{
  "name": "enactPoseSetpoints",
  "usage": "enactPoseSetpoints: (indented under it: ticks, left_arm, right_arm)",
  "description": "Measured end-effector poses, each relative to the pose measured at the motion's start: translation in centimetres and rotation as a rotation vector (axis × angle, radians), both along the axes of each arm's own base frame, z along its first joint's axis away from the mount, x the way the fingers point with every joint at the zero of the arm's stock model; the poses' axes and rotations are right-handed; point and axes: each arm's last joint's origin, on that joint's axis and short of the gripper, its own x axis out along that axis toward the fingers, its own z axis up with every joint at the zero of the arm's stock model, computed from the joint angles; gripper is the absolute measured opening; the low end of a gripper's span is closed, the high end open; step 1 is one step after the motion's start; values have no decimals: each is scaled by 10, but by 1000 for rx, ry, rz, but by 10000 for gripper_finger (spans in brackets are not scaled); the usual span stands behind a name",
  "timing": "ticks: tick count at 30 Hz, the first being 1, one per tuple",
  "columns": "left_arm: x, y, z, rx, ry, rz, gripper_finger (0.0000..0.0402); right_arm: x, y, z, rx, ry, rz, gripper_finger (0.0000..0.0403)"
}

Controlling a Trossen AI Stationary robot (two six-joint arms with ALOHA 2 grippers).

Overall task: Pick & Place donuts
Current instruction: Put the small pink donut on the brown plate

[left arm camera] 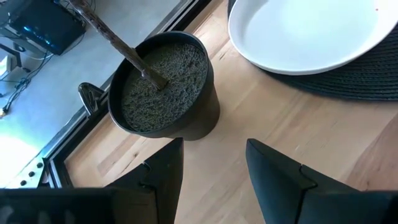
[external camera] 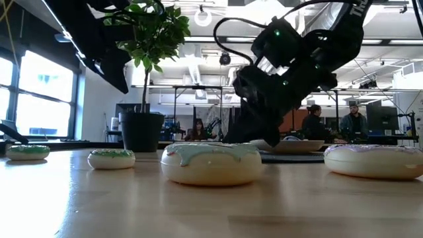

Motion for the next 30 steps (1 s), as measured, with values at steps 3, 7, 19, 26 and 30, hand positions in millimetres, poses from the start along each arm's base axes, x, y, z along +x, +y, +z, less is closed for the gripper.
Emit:
enactPoseSetpoints:
  ticks: [3,7,19,26,30]
  left_arm:
    - [0,0,0,0,0,0,170]
    - [0,0,0,0,0,0,170]
    - [1,0,0,-6,-9,-2,170]
    - [2,0,0,-6,-17,-2,170]
    - [2,0,0,-7,-18,-2,170]
  right_arm:
    - [-2,-3,13,-8,-26,10,2]
    - [-14,-14,45,-74,-47,17,1]
    - [-113,-77,106,-450,361,-578,1]
    - [-122,-111,94,-418,454,-664,0]
    - [-120,-141,90,-405,386,-667,0]
